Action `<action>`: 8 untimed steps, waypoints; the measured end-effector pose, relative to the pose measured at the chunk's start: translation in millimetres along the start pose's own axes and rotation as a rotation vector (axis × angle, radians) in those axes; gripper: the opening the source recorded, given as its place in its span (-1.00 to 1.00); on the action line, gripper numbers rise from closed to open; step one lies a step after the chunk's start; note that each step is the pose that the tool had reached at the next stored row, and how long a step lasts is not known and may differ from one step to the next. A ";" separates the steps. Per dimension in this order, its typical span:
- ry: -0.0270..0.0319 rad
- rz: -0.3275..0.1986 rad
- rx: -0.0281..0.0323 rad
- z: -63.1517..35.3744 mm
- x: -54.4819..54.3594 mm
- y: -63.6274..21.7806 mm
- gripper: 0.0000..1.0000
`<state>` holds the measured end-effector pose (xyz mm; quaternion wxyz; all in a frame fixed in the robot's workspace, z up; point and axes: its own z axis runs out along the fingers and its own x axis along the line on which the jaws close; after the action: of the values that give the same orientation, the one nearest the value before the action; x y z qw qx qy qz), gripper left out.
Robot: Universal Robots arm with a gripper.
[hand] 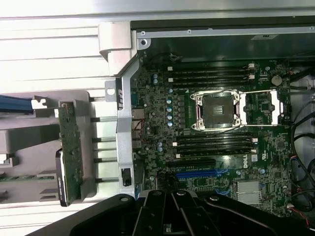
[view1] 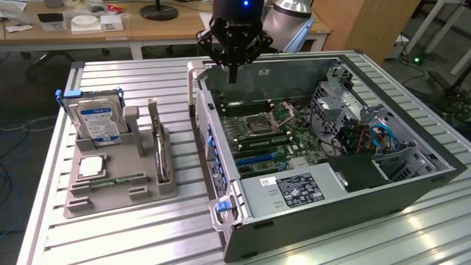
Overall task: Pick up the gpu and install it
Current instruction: 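Reach for the gpu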
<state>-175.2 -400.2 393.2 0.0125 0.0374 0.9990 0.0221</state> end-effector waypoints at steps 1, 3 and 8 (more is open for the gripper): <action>0.0000 0.000 0.0000 0.0 0.7 -0.1 -0.79; -0.0001 0.000 -0.0001 0.0 2.1 -0.3 -0.79; 0.0000 0.000 0.0000 -0.1 5.6 -0.7 -0.79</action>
<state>-180.9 -400.5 393.1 0.0125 0.0374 0.9990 0.0221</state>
